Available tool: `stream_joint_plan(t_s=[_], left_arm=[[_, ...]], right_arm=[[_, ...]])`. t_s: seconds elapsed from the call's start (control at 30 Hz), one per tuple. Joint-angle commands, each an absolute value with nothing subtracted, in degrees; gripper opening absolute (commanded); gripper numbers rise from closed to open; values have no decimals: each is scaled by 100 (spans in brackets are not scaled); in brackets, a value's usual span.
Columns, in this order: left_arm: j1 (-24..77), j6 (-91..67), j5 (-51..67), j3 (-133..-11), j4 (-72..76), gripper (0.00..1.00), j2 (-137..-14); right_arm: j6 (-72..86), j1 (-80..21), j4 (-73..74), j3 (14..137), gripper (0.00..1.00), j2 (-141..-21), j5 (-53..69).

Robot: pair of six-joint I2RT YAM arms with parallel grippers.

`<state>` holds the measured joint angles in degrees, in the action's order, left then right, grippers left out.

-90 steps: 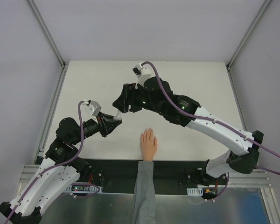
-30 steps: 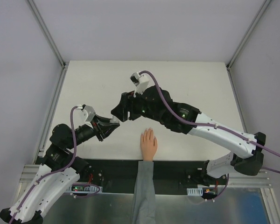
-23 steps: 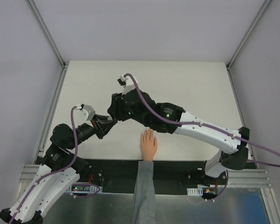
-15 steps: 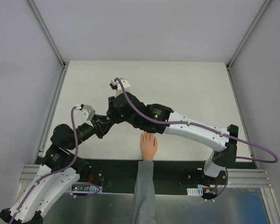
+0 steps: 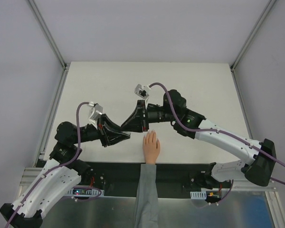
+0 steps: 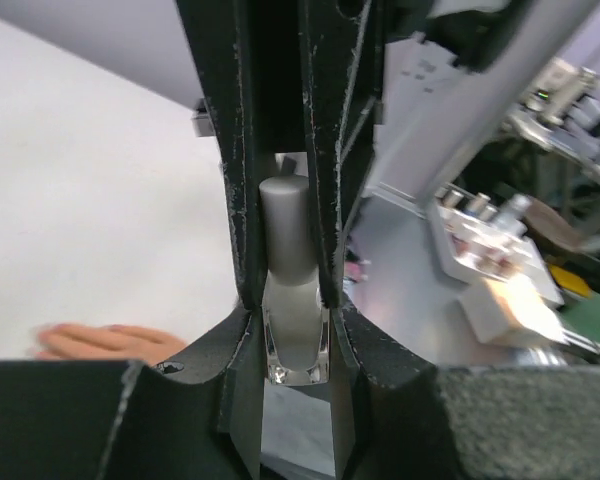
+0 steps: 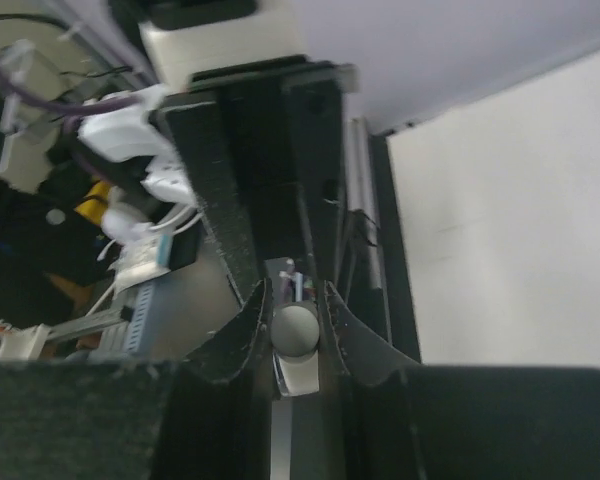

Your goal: Paint the nails

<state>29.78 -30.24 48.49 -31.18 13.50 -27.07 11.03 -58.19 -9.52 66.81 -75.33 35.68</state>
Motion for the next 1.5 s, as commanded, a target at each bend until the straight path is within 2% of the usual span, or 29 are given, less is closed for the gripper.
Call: stream_joint_plan(t_s=[0.0,0.17,0.27,0.3,0.33,0.37,0.4,0.43,0.47,0.53,0.63,0.8,1.1,1.2,1.27,1.3,1.37,1.47], left_arm=[[3050,-4377,6408,-3085,3797,0,-3014],[3050,-3579,5951,-3426,2516,0,-2857],[3050,-2657,5416,-3769,1184,0,-2699],[3050,-2132,4944,-3831,865,0,-2629],[3050,-1901,4748,-3867,653,0,-2463],[3050,-1672,4476,-3919,215,0,-2374],[3050,-1278,4204,-3929,46,0,-2303],[3050,-1057,3844,-3946,-156,0,-2207],[3050,-881,3693,-3964,-376,0,-2171],[3050,-476,3246,-3929,-483,0,-2118],[3050,-124,2954,-3841,-475,0,-2092],[3050,167,2506,-3744,-387,0,-2110],[3050,-193,2241,-3402,202,0,-1863],[3050,-281,2215,-3366,281,0,-1855],[3050,-369,2215,-3375,334,0,-1863],[3050,-404,2250,-3392,343,0,-1881],[3050,-535,2311,-3410,351,0,-1872],[3050,-868,2600,-3428,448,0,-1872]], right_arm=[[1784,-5784,-3101,6302,0,-7444,5660],[2285,-5590,-3945,6152,0,-7471,5687],[2320,-5537,-3624,6161,0,-7331,5076],[2207,-5537,-3369,6179,5,-7278,4793],[2067,-5537,-2949,6396,26,-7234,4459],[1926,-5572,-1639,6564,38,-7207,3412],[1568,-5633,-1139,6757,48,-7164,2940],[1443,-5860,-707,7089,60,-7146,1831],[1398,-5993,219,7267,66,-7137,1115],[1214,-6352,544,7531,72,-7242,120],[1178,-6766,1475,8339,73,-7610,-1122],[1125,-7241,2162,9254,70,-8243,-2248],[1318,-7462,2101,9659,50,-8921,-2532],[1388,-7471,2030,9677,41,-9026,-2417],[1406,-7471,1934,9598,25,-9026,-2382],[1432,-7462,1890,9537,14,-8965,-2399],[1415,-7453,1714,9308,3,-8895,-2373],[1275,-7331,1294,8714,0,-8606,-1918]])
